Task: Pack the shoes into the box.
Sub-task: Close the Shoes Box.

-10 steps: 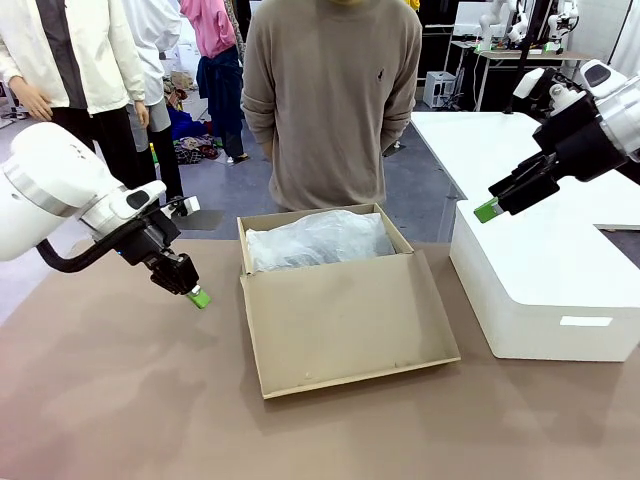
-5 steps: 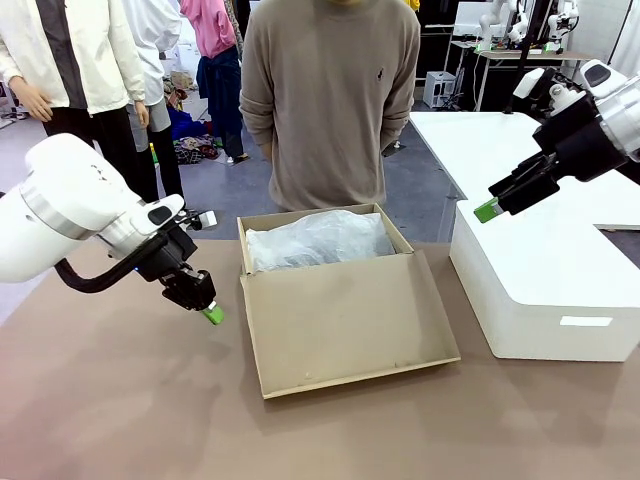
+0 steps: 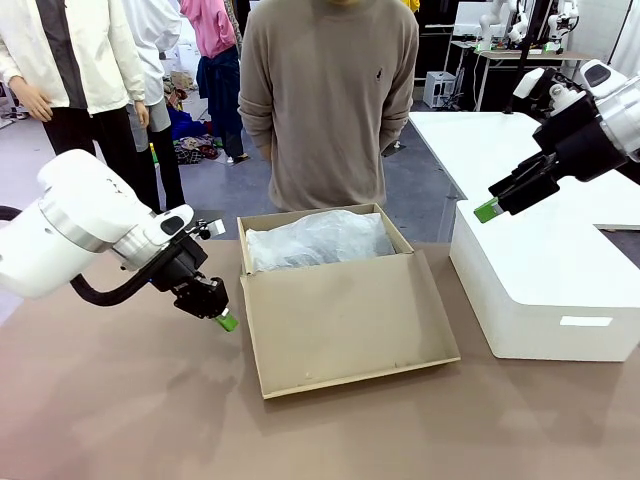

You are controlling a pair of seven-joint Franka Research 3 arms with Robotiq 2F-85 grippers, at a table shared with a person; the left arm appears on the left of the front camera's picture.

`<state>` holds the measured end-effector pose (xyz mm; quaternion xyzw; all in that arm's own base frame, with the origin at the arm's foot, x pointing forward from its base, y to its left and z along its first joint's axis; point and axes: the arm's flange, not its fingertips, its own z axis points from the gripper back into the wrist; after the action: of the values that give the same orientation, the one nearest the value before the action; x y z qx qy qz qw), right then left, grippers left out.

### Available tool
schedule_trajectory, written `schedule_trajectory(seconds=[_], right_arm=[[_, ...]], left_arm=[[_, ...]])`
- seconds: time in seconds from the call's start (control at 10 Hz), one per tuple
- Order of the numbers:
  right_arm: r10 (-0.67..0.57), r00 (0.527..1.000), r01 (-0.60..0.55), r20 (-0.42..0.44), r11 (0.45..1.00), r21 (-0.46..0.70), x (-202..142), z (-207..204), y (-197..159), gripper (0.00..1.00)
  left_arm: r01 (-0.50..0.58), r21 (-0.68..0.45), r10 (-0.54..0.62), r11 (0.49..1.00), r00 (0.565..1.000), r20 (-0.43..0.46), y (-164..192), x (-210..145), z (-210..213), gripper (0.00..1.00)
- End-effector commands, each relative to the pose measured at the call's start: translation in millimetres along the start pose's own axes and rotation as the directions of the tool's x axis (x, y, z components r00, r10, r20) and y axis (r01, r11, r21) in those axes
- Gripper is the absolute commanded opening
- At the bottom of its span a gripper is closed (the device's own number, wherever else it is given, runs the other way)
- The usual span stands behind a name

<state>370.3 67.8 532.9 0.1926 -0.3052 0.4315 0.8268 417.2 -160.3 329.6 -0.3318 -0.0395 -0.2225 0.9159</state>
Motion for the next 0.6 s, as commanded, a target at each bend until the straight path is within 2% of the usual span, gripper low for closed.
schedule_trajectory(seconds=[0.0,0.5], right_arm=[[0.008,1.0,-0.008,0.028,1.0,0.015,1,-1,-3,1.0],[0.008,1.0,-0.008,0.028,1.0,0.015,1,-1,-3,1.0]], left_arm=[[0.0,-0.019,0.001,1.0,0.998,0.057,2,-3,-15,0.0],[0.0,-0.016,0.001,1.0,0.993,0.116,9,-7,-27,0.0]])
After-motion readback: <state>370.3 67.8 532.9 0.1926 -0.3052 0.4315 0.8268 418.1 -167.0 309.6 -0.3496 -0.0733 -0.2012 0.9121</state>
